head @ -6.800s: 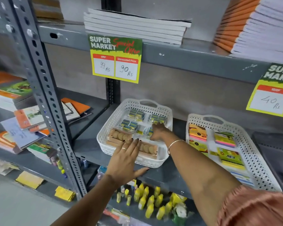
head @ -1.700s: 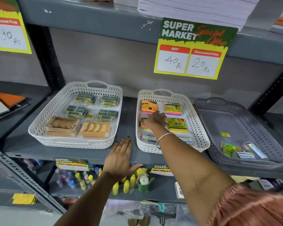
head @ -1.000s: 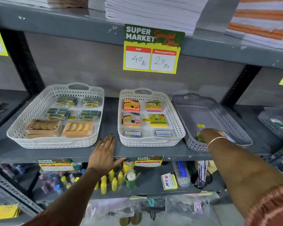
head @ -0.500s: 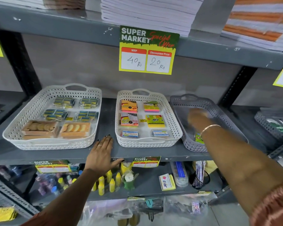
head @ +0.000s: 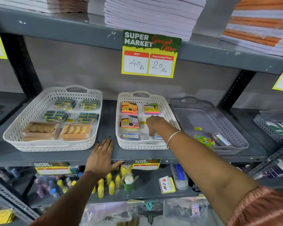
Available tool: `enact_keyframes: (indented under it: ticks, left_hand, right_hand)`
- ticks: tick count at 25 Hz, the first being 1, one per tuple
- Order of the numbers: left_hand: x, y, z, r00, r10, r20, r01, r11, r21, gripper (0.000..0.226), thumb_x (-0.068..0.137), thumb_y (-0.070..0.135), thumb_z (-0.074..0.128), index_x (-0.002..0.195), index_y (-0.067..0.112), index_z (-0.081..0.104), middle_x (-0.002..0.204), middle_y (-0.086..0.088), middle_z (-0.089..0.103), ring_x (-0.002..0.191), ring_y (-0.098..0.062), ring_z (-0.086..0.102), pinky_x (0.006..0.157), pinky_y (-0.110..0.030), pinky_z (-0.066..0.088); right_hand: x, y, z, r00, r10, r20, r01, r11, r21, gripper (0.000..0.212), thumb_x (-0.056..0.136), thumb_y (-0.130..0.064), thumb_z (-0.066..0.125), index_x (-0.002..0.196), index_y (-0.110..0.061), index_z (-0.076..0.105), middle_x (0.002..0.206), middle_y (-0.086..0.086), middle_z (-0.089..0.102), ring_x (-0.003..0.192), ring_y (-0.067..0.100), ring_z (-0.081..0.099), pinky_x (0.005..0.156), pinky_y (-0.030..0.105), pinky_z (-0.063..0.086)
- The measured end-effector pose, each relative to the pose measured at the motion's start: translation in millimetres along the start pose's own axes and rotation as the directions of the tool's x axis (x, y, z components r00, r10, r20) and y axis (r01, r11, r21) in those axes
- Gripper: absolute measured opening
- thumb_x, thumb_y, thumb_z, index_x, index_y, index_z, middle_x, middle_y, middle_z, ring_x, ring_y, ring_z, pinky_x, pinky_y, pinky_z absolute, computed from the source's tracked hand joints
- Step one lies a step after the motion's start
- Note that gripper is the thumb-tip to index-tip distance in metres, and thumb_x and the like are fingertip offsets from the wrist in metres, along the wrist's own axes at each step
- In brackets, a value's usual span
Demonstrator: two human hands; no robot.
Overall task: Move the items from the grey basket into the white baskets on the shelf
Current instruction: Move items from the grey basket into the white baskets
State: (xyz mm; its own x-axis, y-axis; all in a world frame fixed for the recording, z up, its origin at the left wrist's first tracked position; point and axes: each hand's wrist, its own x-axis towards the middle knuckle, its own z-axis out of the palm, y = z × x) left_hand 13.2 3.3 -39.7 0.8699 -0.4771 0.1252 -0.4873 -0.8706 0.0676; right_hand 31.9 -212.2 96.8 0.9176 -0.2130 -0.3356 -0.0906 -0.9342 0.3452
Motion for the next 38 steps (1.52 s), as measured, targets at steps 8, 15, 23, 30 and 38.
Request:
enact_keyframes:
  ticks: [8,15,23,30,38]
  left_hand:
    - [-0.8,-0.5,-1.1,1.000,-0.004,0.026,0.004,1.000,-0.004,0.108,0.074,0.080,0.000,0.129,0.001,0.049,0.133,-0.015,0.054,0.122,-0.027,0.051,0.102,-0.043,0.039]
    - [-0.8,0.2,-2.3,0.999,-0.019,0.046,0.019,1.000,0.013,0.107,0.075,0.080,0.002,0.127,0.000,0.051,0.130,-0.016,0.056,0.119,-0.028,0.053,0.100,-0.045,0.041]
    - [-0.2,-0.3,-0.2,0.999,-0.028,0.041,0.027,1.000,0.011,0.106,0.075,0.080,0.002,0.130,0.002,0.048,0.134,-0.015,0.053,0.123,-0.027,0.050,0.103,-0.042,0.038]
    - [-0.1,0.8,-3.4,0.998,-0.024,0.056,0.022,0.999,0.032,0.103,0.077,0.078,0.003,0.126,0.002,0.052,0.129,-0.014,0.057,0.119,-0.026,0.054,0.099,-0.042,0.041]
    - [0.4,0.5,-3.4,0.999,-0.011,0.052,0.010,1.000,0.020,0.102,0.077,0.078,0.006,0.124,0.002,0.054,0.127,-0.014,0.059,0.116,-0.026,0.056,0.097,-0.044,0.042]
  right_hand:
    - [3.2,1.5,2.5,0.994,0.009,0.110,0.000,0.996,-0.084,0.050,0.087,-0.038,0.063,0.127,-0.010,0.054,0.118,0.005,0.060,0.119,0.026,0.057,0.099,0.038,0.044]
    - [1.1,97.8,8.7,0.904,0.411,-0.119,-0.364,0.885,0.290,0.040,0.096,-0.005,0.045,0.135,0.000,0.048,0.139,0.019,0.052,0.126,0.034,0.053,0.098,0.040,0.047]
    - [-20.9,146.9,102.9,0.871,0.402,0.282,-0.446,0.888,0.111,0.045,0.096,-0.021,0.044,0.139,-0.009,0.048,0.147,0.011,0.046,0.135,0.030,0.044,0.112,0.040,0.036]
    - [-7.8,156.2,113.2,0.891,0.383,0.244,-0.407,0.912,0.056,0.050,0.097,-0.031,0.041,0.144,-0.016,0.042,0.152,0.014,0.035,0.138,0.036,0.037,0.115,0.050,0.030]
    - [3.8,169.5,69.2,0.922,0.357,0.152,-0.387,0.826,0.410,0.067,0.072,-0.027,0.076,0.129,-0.001,0.052,0.133,0.019,0.056,0.117,0.033,0.058,0.084,0.029,0.048]
